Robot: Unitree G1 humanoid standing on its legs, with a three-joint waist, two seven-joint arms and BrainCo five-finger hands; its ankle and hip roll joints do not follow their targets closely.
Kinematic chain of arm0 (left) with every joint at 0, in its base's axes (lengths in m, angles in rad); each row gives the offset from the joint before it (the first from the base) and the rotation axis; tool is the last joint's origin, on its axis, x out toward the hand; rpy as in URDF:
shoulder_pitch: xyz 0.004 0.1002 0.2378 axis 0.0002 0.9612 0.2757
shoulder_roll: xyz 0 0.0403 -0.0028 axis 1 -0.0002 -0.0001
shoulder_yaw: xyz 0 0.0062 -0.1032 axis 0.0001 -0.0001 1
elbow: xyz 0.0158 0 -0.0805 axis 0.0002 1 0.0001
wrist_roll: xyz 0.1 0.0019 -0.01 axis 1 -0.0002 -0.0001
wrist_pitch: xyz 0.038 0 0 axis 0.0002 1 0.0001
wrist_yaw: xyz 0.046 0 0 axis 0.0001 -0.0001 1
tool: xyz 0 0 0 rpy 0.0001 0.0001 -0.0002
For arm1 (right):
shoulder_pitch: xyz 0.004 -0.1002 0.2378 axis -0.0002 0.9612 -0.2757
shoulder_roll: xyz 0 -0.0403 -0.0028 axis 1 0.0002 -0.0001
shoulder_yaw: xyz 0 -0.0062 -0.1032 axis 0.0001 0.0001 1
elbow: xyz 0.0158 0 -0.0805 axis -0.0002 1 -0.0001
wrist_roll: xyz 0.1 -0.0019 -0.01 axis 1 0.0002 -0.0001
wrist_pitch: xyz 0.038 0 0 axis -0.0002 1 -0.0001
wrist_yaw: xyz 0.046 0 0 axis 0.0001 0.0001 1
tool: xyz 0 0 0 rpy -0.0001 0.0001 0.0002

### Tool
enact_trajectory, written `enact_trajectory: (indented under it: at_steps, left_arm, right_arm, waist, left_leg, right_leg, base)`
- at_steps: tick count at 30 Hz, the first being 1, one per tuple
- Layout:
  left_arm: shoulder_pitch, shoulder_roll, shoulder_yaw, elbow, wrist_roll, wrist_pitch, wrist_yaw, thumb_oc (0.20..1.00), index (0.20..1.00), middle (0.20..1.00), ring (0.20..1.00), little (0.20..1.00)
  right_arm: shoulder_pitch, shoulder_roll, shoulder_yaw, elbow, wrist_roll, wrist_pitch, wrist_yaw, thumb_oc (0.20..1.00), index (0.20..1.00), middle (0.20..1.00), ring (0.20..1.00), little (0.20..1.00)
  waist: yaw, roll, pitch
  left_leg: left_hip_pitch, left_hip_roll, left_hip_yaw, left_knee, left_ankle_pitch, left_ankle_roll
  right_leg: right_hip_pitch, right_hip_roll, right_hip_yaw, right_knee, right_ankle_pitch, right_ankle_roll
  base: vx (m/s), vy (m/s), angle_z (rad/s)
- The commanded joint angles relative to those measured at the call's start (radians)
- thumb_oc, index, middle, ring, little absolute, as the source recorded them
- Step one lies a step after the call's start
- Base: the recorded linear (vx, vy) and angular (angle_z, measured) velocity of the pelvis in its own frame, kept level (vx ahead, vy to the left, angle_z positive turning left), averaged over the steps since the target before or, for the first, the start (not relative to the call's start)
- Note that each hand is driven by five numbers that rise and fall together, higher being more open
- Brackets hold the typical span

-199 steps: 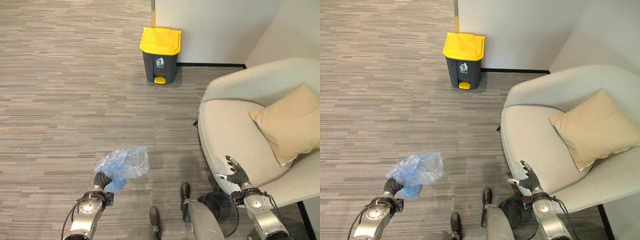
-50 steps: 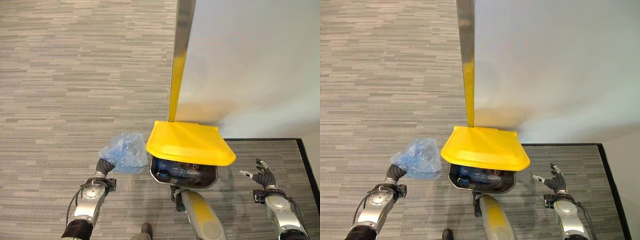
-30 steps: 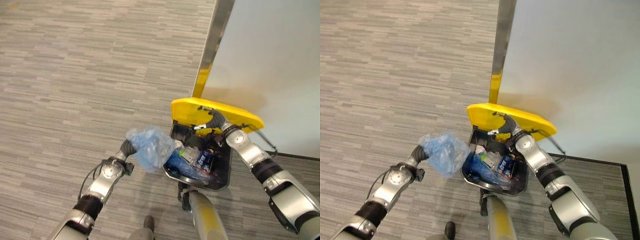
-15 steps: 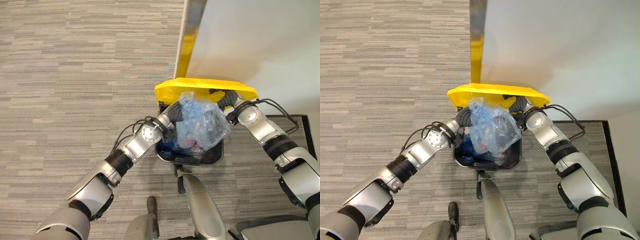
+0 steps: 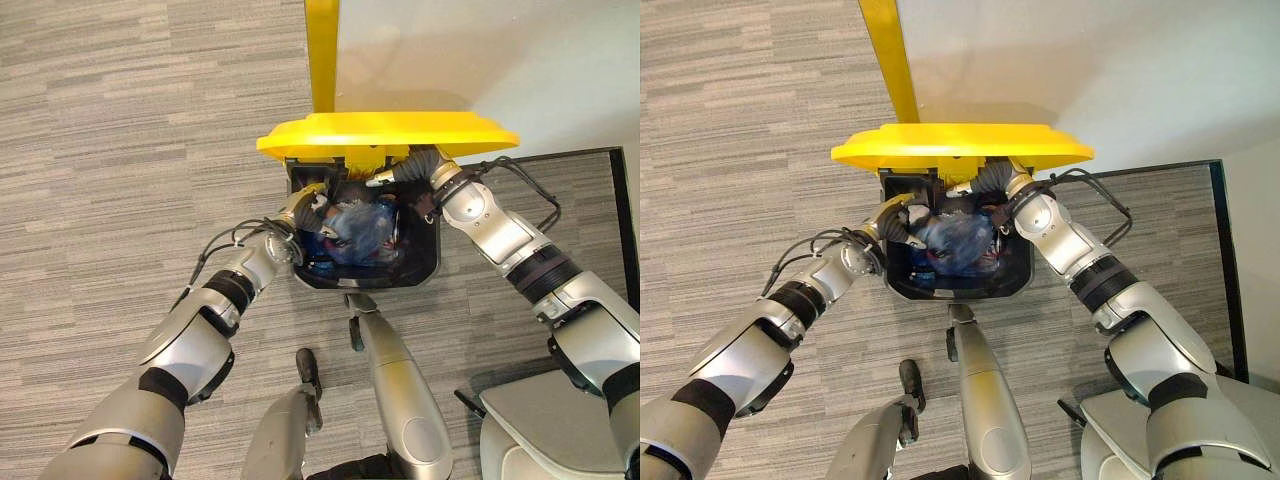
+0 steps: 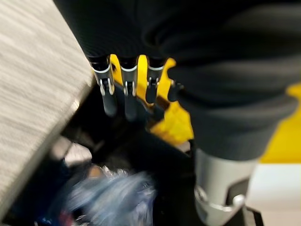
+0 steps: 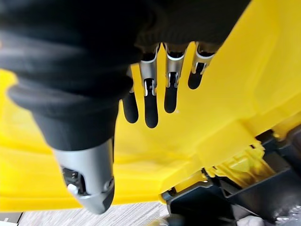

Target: Gather garbage on tea table into small bin, then transfer packed bag to large trash can.

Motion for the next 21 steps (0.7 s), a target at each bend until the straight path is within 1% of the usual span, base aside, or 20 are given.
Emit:
enact_trajectory:
  at_steps: [1,4,5,6,7,8,9,10,11,12,13,14,15,16,18,19,20,21]
  left_arm:
    - [0.111,-0.004,0.034,-0.1,0.035,-0.041,0.011,1.0,1.0,1.0,1.0,1.0]
    - [0.192,0.027,0.095,-0.193,-0.017,-0.055,0.01,1.0,1.0,1.0,1.0,1.0]
    - [0.276,0.048,0.156,-0.276,-0.072,-0.066,0.009,1.0,1.0,1.0,1.0,1.0]
    - [0.277,0.05,0.156,-0.277,-0.072,-0.065,0.009,1.0,1.0,1.0,1.0,1.0]
    - [0.41,0.089,0.244,-0.379,-0.127,-0.079,-0.006,1.0,1.0,1.0,1.0,1.0]
    - [0.414,0.09,0.244,-0.383,-0.127,-0.078,-0.007,1.0,1.0,1.0,1.0,1.0]
    - [0.518,0.117,0.315,-0.439,-0.156,-0.08,-0.019,1.0,1.0,1.0,1.0,1.0]
    - [0.668,0.136,0.428,-0.478,-0.209,-0.084,-0.037,1.0,1.0,1.0,1.0,1.0]
    - [0.668,0.137,0.429,-0.478,-0.209,-0.084,-0.037,1.0,1.0,1.0,1.0,1.0]
    - [0.714,0.14,0.47,-0.488,-0.227,-0.085,-0.04,1.0,1.0,1.0,1.0,1.0]
    - [0.791,0.144,0.54,-0.489,-0.256,-0.083,-0.05,1.0,1.0,1.0,1.0,1.0]
    - [0.86,0.141,0.601,-0.488,-0.266,-0.079,-0.056,1.0,1.0,1.0,1.0,1.0]
    - [0.863,0.141,0.601,-0.49,-0.266,-0.079,-0.056,1.0,1.0,1.0,1.0,1.0]
    - [0.921,0.132,0.659,-0.472,-0.27,-0.074,-0.063,1.0,1.0,1.0,1.0,1.0]
    - [0.966,0.124,0.702,-0.458,-0.269,-0.066,-0.067,1.0,1.0,1.0,1.0,1.0]
    - [0.981,0.121,0.717,-0.451,-0.265,-0.064,-0.073,1.0,1.0,1.0,1.0,1.0]
    - [0.993,0.119,0.727,-0.445,-0.266,-0.061,-0.074,1.0,1.0,1.0,1.0,1.0]
    - [1.003,0.112,0.734,-0.434,-0.268,-0.057,-0.071,1.0,1.0,1.0,1.0,1.0]
  right_arm:
    - [0.035,0.036,-0.085,0.01,0.002,-0.056,-0.023,1.0,1.0,1.0,1.0,1.0]
    - [0.097,0.036,-0.118,-0.019,-0.016,-0.053,-0.011,1.0,1.0,1.0,1.0,1.0]
    - [0.157,0.035,-0.154,-0.046,-0.029,-0.05,-0.007,1.0,1.0,1.0,1.0,1.0]
    - [0.158,0.037,-0.154,-0.047,-0.029,-0.049,-0.007,1.0,1.0,1.0,1.0,1.0]
    - [0.262,0.033,-0.207,-0.101,-0.049,-0.047,0.016,1.0,1.0,1.0,1.0,1.0]
    - [0.266,0.034,-0.208,-0.103,-0.049,-0.046,0.017,1.0,1.0,1.0,1.0,1.0]
    - [0.345,0.039,-0.25,-0.138,-0.059,-0.044,0.027,1.0,1.0,1.0,1.0,1.0]
    - [0.468,0.057,-0.319,-0.171,-0.076,-0.043,0.047,1.0,1.0,1.0,1.0,1.0]
    - [0.468,0.057,-0.319,-0.171,-0.076,-0.043,0.047,1.0,1.0,1.0,1.0,1.0]
    - [0.509,0.064,-0.342,-0.184,-0.079,-0.04,0.052,1.0,1.0,1.0,1.0,1.0]
    - [0.602,0.085,-0.393,-0.199,-0.075,-0.04,0.067,1.0,1.0,1.0,1.0,1.0]
    - [0.679,0.113,-0.425,-0.203,-0.076,-0.039,0.079,1.0,1.0,1.0,1.0,1.0]
    - [0.681,0.113,-0.425,-0.204,-0.076,-0.039,0.08,1.0,1.0,1.0,1.0,1.0]
    - [0.751,0.125,-0.466,-0.2,-0.08,-0.035,0.091,1.0,1.0,1.0,1.0,1.0]
    - [0.815,0.135,-0.499,-0.19,-0.084,-0.028,0.099,1.0,1.0,1.0,1.0,1.0]
    - [0.846,0.14,-0.515,-0.183,-0.086,-0.028,0.105,1.0,1.0,1.0,1.0,1.0]
    - [0.865,0.143,-0.525,-0.172,-0.088,-0.023,0.109,1.0,1.0,1.0,1.0,1.0]
    - [0.885,0.147,-0.533,-0.157,-0.094,-0.02,0.112,1.0,1.0,1.0,1.0,1.0]
  waist:
    - [0.024,-0.025,-0.105]
    - [0.042,-0.038,-0.121]
    - [0.064,-0.041,-0.132]
    - [0.062,-0.047,-0.133]
    - [0.089,-0.063,-0.15]
    - [0.089,-0.064,-0.15]
    - [0.111,-0.069,-0.157]
    - [0.145,-0.077,-0.163]
    - [0.145,-0.078,-0.163]
    - [0.154,-0.081,-0.162]
    - [0.174,-0.082,-0.163]
    - [0.18,-0.092,-0.166]
    - [0.18,-0.093,-0.167]
    - [0.19,-0.084,-0.173]
    - [0.19,-0.081,-0.184]
    - [0.184,-0.085,-0.193]
    - [0.181,-0.082,-0.198]
    - [0.174,-0.078,-0.197]
  left_leg:
    - [0.084,-0.047,0.015,0.09,-0.186,0.026]
    - [0.102,-0.043,0.021,0.084,-0.185,0.025]
    - [0.112,-0.032,0.023,0.095,-0.191,0.025]
    - [0.111,-0.038,0.022,0.093,-0.186,0.025]
    - [0.13,-0.039,0.019,0.095,-0.191,0.03]
    - [0.132,-0.039,0.019,0.094,-0.191,0.03]
    - [0.146,-0.041,0.016,0.096,-0.193,0.033]
    - [0.167,-0.053,0.003,0.108,-0.197,0.045]
    - [0.167,-0.055,0.003,0.107,-0.196,0.045]
    - [0.168,-0.059,-0.001,0.12,-0.198,0.049]
    - [0.172,-0.065,-0.008,0.142,-0.204,0.057]
    - [0.166,-0.087,-0.012,0.158,-0.195,0.065]
    - [0.166,-0.087,-0.013,0.159,-0.195,0.066]
    - [0.168,-0.091,-0.013,0.161,-0.191,0.072]
    - [0.175,-0.098,-0.013,0.141,-0.17,0.077]
    - [0.18,-0.107,-0.018,0.121,-0.154,0.079]
    - [0.187,-0.108,-0.018,0.105,-0.142,0.081]
    - [0.192,-0.111,-0.015,0.087,-0.123,0.085]
  right_leg:
    - [-0.084,-0.021,0.03,-0.165,0.2,0.177]
    - [-0.05,-0.027,0.011,-0.183,0.201,0.185]
    - [-0.02,-0.027,-0.006,-0.195,0.196,0.185]
    - [-0.02,-0.032,-0.004,-0.197,0.2,0.185]
    - [0.022,-0.047,-0.022,-0.215,0.204,0.189]
    - [0.025,-0.047,-0.022,-0.216,0.205,0.189]
    - [0.058,-0.06,-0.035,-0.232,0.208,0.19]
    - [0.109,-0.079,-0.06,-0.257,0.216,0.192]
    - [0.109,-0.08,-0.059,-0.257,0.216,0.192]
    - [0.126,-0.088,-0.068,-0.265,0.219,0.194]
    - [0.157,-0.093,-0.09,-0.286,0.223,0.199]
    - [0.177,-0.111,-0.107,-0.306,0.228,0.202]
    - [0.178,-0.112,-0.108,-0.306,0.228,0.202]
    - [0.193,-0.109,-0.126,-0.312,0.221,0.205]
    - [0.2,-0.113,-0.129,-0.307,0.217,0.207]
    - [0.198,-0.12,-0.125,-0.304,0.218,0.209]
    - [0.196,-0.12,-0.123,-0.294,0.226,0.211]
    - [0.189,-0.121,-0.116,-0.26,0.254,0.222]
  base:
    - [-0.04,-0.056,-0.05]
    - [-0.04,-0.062,-0.06]
    - [-0.05,-0.06,-0.1]
    - [-0.07,-0.106,-0.09]
    - [-0.05,-0.068,0.04]
    - [-0.1,-0.074,0.08]
    - [-0.14,-0.009,0.19]
    - [-0.14,-0.01,0.15]
    - [-0.1,0.004,0.12]
    - [-0.09,0.023,0.07]
    - [-0.17,0.058,0.09]
    - [-0.14,0.054,0.14]
    - [-0.15,0.099,0.08]
    - [-0.09,0.098,0.12]
    - [-0.1,0.105,0.02]
    - [-0.06,0.076,-0.25]
    - [-0.05,0.072,-0.22]
    - [-0.08,0.075,-0.05]
